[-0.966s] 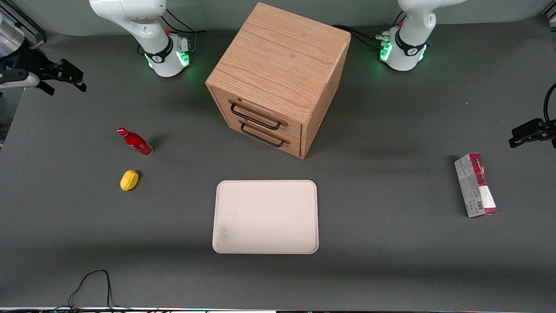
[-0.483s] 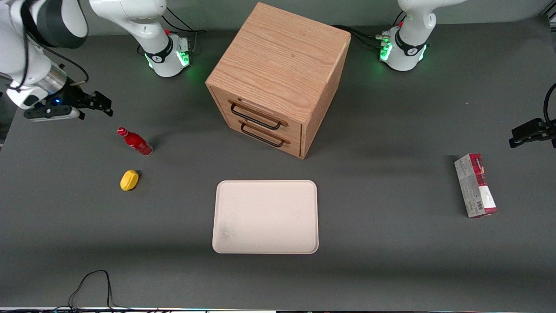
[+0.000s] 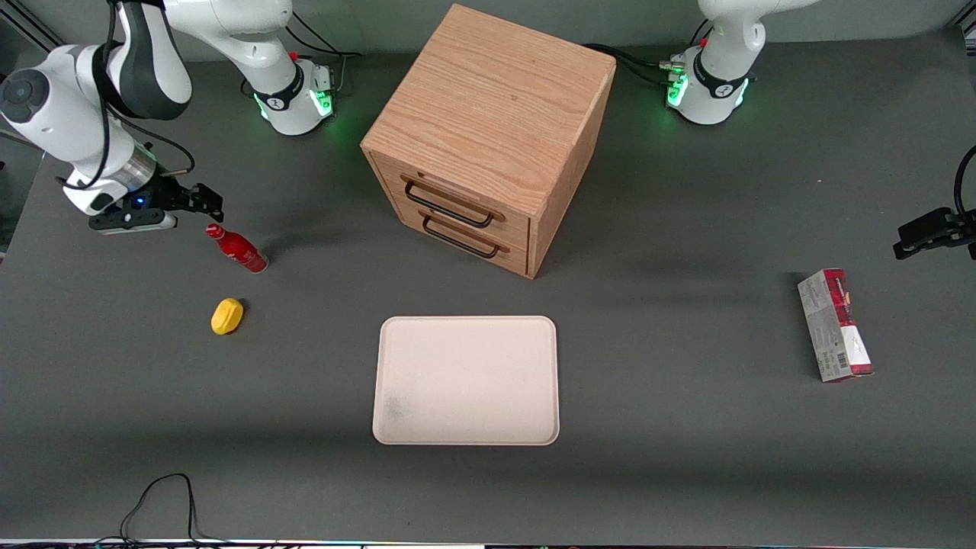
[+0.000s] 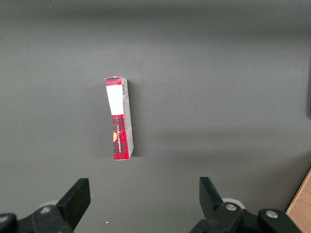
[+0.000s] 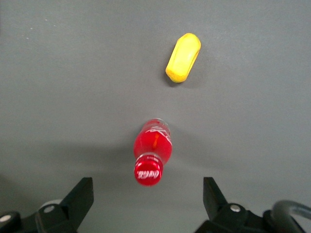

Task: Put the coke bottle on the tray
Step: 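Move the open right gripper down over the red Coca-Cola bottle's cap end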

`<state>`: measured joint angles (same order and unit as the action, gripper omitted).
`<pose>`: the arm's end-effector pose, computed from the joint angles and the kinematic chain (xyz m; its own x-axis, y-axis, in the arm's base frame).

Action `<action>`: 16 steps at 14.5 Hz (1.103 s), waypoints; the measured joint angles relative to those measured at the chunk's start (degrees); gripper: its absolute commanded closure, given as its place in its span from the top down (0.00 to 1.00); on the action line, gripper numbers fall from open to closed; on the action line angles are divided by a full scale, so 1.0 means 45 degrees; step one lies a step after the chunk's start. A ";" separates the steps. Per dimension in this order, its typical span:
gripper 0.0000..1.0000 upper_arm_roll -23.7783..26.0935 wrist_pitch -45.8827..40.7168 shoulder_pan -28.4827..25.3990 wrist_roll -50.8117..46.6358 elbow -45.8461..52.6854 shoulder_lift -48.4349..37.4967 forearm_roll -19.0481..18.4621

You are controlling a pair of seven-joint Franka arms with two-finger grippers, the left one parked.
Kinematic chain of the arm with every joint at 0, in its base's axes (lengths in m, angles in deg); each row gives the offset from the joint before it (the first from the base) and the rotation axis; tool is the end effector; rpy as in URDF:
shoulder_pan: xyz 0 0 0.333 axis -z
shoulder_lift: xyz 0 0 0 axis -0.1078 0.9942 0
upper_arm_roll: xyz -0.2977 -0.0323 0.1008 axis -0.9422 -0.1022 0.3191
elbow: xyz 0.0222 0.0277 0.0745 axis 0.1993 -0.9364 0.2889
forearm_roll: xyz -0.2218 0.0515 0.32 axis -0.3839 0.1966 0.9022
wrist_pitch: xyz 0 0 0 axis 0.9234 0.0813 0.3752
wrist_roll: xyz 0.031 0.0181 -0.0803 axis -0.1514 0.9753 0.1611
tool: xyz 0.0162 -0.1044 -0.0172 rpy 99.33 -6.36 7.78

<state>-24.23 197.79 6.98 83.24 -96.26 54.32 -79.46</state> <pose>0.4190 -0.0535 0.3682 0.9981 0.0593 0.0151 0.0594 -0.9982 -0.0047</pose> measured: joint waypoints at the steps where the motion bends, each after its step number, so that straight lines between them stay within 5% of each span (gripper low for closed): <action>1: 1.00 -0.0028 0.0386 0.0000 0.0000 -0.0139 0.0213 0.0000; 16: 0.99 -0.0151 0.1307 -0.0030 0.0000 -0.0360 0.1312 0.0000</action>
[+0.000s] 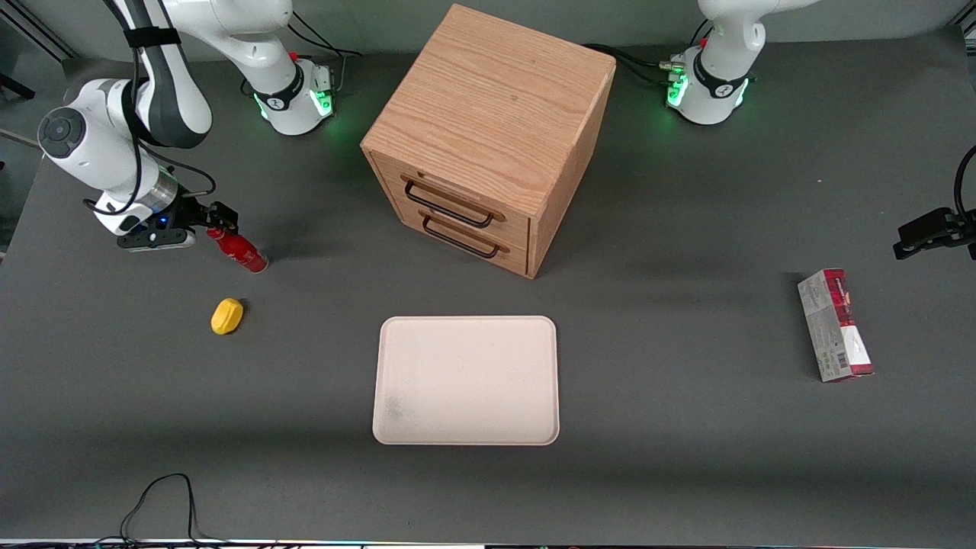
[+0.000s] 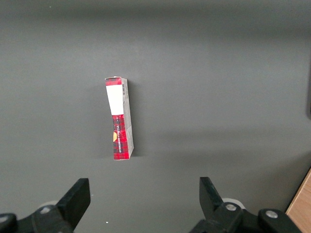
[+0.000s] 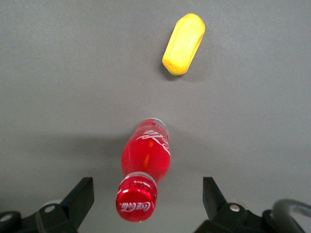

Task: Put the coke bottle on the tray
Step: 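Move the open right gripper down over the red Coca-Cola bottle's cap end, then close the right gripper on the bottle neck and lift it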

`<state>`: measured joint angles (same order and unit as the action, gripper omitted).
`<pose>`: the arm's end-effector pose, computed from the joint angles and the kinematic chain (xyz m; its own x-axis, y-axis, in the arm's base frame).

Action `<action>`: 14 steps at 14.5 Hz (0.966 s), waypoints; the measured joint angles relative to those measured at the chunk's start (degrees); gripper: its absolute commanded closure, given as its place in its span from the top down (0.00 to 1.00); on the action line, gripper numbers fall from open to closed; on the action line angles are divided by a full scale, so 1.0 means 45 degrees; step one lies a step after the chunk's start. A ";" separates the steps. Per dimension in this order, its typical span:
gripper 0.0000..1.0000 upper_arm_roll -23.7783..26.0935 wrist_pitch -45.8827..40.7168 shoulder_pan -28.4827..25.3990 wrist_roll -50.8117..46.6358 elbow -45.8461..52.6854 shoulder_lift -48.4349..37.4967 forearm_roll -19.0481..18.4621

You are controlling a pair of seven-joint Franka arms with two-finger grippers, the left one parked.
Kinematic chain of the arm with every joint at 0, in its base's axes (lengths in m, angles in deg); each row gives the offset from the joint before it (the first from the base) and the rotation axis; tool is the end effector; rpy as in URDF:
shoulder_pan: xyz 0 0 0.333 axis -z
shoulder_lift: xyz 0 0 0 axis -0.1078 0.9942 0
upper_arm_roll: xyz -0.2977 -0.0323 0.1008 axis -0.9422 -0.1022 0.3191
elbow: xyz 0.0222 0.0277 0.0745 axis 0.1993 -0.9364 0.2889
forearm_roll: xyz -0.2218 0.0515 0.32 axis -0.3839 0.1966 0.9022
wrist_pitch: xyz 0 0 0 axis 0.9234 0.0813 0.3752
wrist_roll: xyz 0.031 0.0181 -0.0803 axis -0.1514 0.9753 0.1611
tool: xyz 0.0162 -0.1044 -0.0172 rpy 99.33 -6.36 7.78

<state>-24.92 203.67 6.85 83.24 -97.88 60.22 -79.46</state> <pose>0.4219 -0.0572 0.3217 0.9986 0.0503 -0.0139 0.0503 -0.9987 -0.0034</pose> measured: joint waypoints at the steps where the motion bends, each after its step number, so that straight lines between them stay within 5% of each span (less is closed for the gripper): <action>1: 0.99 0.0000 0.0068 -0.0031 0.0000 0.0002 0.0000 0.0000; 2: 0.97 0.0000 0.0098 -0.0117 0.0000 0.0002 0.0000 0.0000; 6: 0.39 0.0001 0.0116 -0.0327 -0.0002 0.0003 0.0003 0.0000; 9: 0.10 0.0000 0.0116 -0.0328 -0.0002 0.0003 0.0026 0.0000; 14: 0.01 -0.0017 0.0115 -0.0329 -0.0002 0.0016 0.0034 0.0001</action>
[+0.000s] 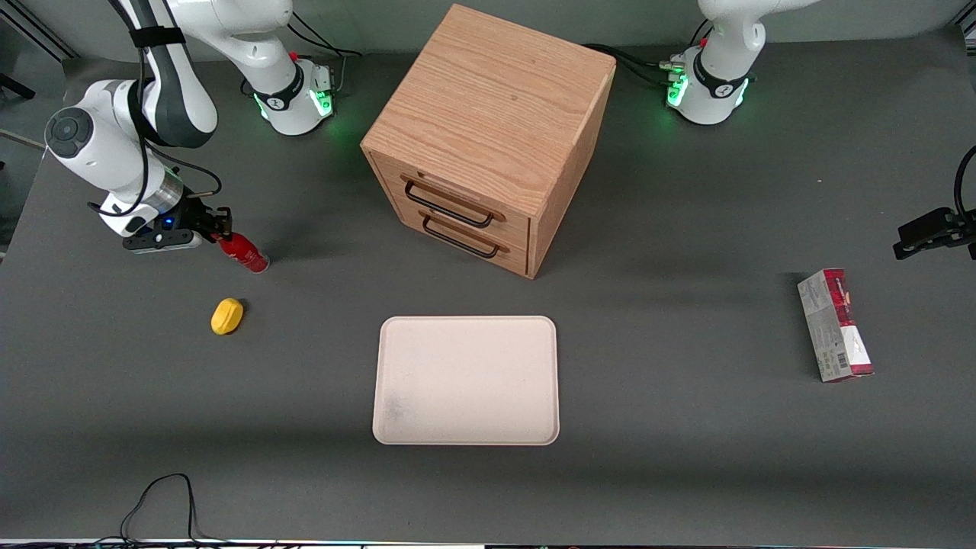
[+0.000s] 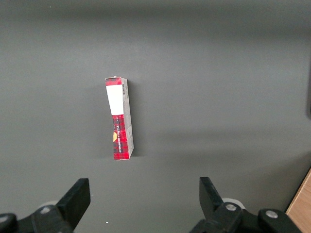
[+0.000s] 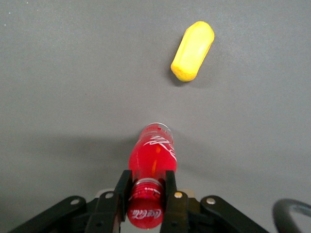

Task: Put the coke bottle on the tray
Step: 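Close the right gripper on the bottle neck and lift it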

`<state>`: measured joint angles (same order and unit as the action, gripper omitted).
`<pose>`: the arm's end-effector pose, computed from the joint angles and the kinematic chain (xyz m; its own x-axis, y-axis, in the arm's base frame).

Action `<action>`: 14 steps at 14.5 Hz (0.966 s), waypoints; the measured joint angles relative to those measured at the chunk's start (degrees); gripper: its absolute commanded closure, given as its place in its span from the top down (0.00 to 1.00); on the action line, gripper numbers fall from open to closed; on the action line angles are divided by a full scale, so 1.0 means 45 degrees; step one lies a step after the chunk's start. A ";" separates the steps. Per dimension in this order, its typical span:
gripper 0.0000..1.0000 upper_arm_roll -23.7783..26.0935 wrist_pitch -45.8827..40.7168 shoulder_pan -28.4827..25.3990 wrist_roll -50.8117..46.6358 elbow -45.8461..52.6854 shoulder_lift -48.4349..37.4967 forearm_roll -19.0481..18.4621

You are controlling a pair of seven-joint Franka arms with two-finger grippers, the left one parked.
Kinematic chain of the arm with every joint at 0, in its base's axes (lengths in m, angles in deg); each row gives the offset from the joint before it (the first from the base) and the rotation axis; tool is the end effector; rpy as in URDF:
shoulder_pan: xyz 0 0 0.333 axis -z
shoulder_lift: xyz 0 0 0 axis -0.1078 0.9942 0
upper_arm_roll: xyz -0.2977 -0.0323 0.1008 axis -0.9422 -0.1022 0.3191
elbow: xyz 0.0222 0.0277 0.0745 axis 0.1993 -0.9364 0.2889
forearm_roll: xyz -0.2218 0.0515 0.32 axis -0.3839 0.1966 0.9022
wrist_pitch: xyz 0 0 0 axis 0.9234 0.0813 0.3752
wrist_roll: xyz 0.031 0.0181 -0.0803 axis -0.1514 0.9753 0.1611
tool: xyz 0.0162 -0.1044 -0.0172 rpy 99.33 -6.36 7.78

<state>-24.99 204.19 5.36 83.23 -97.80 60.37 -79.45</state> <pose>0.4246 -0.0468 0.3220 0.9972 0.0747 -0.0061 0.0747 -0.9972 -0.0022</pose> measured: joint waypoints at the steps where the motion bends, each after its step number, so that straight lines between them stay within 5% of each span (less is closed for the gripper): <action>1: 0.00 0.0000 -0.0003 -0.0002 0.0000 0.0022 0.0003 0.0000; 5: 0.00 0.0000 -0.1519 -0.0013 0.0000 0.1365 -0.0010 0.0000; 14: 0.00 0.0023 -1.0407 -0.0054 0.0003 0.9452 0.0111 0.0000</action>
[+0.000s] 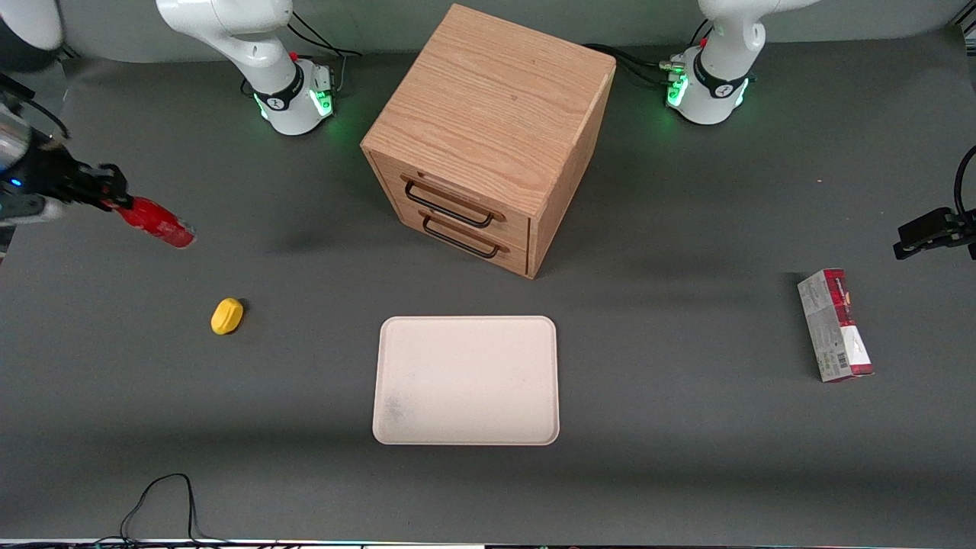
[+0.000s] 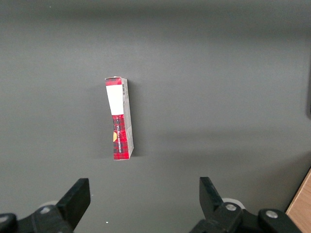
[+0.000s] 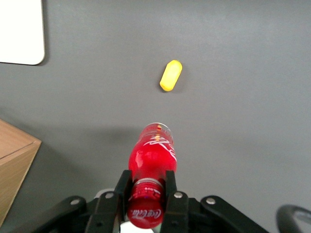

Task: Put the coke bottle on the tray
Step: 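Close the right gripper on the bottle neck and lift it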

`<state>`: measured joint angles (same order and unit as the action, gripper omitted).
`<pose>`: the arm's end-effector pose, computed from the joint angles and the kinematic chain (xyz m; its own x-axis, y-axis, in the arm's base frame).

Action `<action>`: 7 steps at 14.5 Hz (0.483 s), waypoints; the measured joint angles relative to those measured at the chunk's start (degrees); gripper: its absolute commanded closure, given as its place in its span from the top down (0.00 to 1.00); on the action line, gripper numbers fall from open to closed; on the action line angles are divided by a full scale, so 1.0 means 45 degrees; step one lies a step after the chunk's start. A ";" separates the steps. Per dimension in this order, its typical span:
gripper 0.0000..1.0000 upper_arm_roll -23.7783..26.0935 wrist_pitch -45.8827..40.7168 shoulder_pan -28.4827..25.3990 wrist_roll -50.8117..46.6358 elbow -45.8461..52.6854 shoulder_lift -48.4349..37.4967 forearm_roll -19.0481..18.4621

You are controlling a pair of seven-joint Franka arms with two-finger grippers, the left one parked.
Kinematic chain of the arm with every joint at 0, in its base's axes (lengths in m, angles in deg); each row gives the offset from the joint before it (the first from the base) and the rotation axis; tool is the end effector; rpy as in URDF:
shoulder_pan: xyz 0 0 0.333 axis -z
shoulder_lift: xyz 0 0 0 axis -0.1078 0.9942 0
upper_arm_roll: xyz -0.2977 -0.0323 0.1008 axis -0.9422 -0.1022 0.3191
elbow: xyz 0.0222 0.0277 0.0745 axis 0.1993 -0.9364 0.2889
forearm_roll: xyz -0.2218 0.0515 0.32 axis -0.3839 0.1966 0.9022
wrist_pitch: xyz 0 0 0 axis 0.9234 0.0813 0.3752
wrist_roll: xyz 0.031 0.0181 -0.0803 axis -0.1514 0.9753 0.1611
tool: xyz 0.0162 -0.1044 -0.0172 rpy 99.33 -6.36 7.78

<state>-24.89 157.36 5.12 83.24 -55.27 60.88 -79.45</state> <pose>0.4886 -0.0605 0.5872 0.9941 0.0583 -0.0910 0.0582 -0.9983 -0.0034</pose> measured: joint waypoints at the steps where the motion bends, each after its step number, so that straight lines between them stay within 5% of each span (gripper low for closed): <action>1: 0.00 0.0005 -0.0644 -0.0006 0.0000 0.0753 0.0103 -0.0001; 7: 0.00 0.0092 -0.1920 -0.0258 0.0011 0.3872 0.1471 0.0180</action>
<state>-24.47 148.72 3.96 83.29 -37.85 67.50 -78.64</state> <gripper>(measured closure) 0.687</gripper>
